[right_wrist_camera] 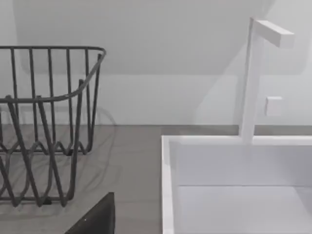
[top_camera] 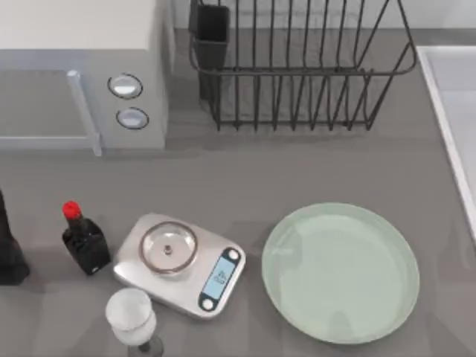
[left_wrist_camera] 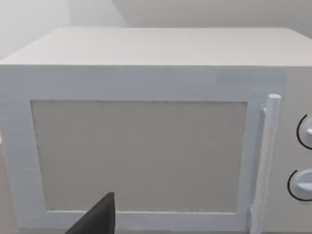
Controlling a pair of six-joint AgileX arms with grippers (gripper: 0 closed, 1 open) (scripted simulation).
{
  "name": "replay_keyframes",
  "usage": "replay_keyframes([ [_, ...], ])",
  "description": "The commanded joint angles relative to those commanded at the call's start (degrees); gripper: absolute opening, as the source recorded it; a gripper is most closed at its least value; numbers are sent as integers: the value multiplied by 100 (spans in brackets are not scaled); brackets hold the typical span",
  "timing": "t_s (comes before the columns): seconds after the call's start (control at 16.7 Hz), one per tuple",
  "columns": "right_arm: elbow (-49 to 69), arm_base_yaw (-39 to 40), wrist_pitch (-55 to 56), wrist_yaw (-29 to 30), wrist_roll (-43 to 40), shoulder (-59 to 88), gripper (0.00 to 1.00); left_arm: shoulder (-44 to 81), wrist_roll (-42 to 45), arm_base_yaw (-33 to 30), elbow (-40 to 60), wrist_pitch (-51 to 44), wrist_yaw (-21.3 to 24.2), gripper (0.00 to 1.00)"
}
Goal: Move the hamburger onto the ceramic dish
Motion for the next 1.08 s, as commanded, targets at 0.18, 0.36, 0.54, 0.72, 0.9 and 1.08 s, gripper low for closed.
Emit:
replay_keyframes([
  [0.18,55,-2,-69,-3,-71,72,100,0,0,0,0,0,0,100],
  [0.36,449,-27,-566,-10,-577,623,100,0,0,0,0,0,0,100],
  [0.54,1100,-81,-1425,-9,-1448,1729,100,0,0,0,0,0,0,100],
  [0.72,1852,-146,-2484,-2,-2502,3252,100,0,0,0,0,0,0,100],
  [0.9,2605,-204,-3567,3,-3569,4790,100,0,0,0,0,0,0,100],
  [1.08,3298,-251,-4524,0,-4525,6022,100,0,0,0,0,0,0,100],
])
